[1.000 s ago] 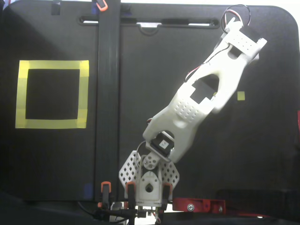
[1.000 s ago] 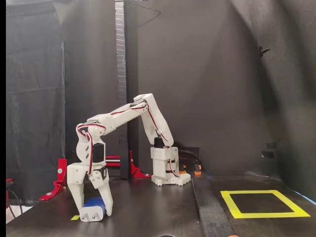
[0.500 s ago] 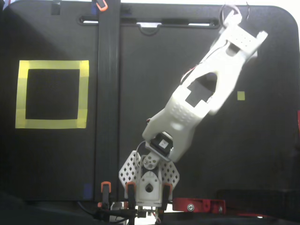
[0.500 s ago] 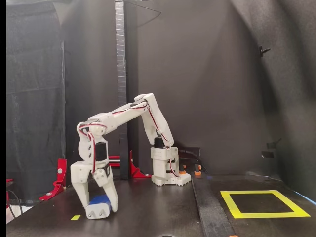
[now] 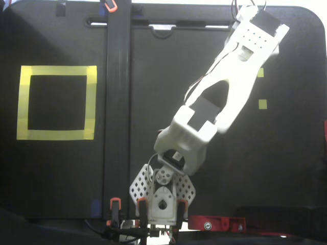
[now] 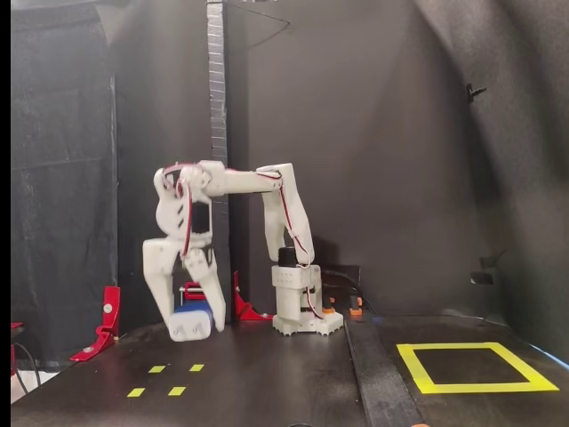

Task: Grasp the block and place it in the designated area.

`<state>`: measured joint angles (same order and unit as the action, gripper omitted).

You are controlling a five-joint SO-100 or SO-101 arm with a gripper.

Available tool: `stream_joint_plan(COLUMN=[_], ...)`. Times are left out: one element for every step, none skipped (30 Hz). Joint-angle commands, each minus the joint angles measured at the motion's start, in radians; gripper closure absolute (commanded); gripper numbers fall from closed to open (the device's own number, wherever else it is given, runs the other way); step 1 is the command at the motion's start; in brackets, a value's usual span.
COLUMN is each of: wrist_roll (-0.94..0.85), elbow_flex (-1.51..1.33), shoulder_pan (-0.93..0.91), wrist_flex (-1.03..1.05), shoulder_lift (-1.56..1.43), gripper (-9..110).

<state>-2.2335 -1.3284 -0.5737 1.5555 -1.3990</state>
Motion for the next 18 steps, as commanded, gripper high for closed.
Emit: stream_joint_plan(wrist_roll=[0.009,0.009,0.009,0.009,0.009,0.011,0.014,0.018,0.025,0.032,0.041,0.055,0.072,0.092,0.118,0.141,0.166,0.192], elbow_flex=[0.048,0.048,0.048,0.048,0.048,0.048,0.048,0.048,0.048,0.048,0.048,0.048,0.048,0.048,0.048,0.048,0.048,0.048], shoulder_pan=[0.003,0.003,0.002,0.0,0.0,0.0,0.003,0.005,0.009,0.015,0.021,0.032,0.044,0.06,0.078,0.097,0.115,0.137], wrist_flex=[0.015,0.017,0.018,0.02,0.02,0.02,0.02,0.02,0.02,0.02,0.02,0.02,0.02,0.018,0.017,0.015,0.014,0.014], shoulder_lift=[-0.067,-0.071,-0.072,-0.074,-0.074,-0.074,-0.074,-0.074,-0.074,-0.074,-0.075,-0.075,-0.075,-0.075,-0.075,-0.075,-0.075,-0.075], gripper=[83,83,83,83,83,83,83,83,83,83,83,83,83,83,83,83,83,83])
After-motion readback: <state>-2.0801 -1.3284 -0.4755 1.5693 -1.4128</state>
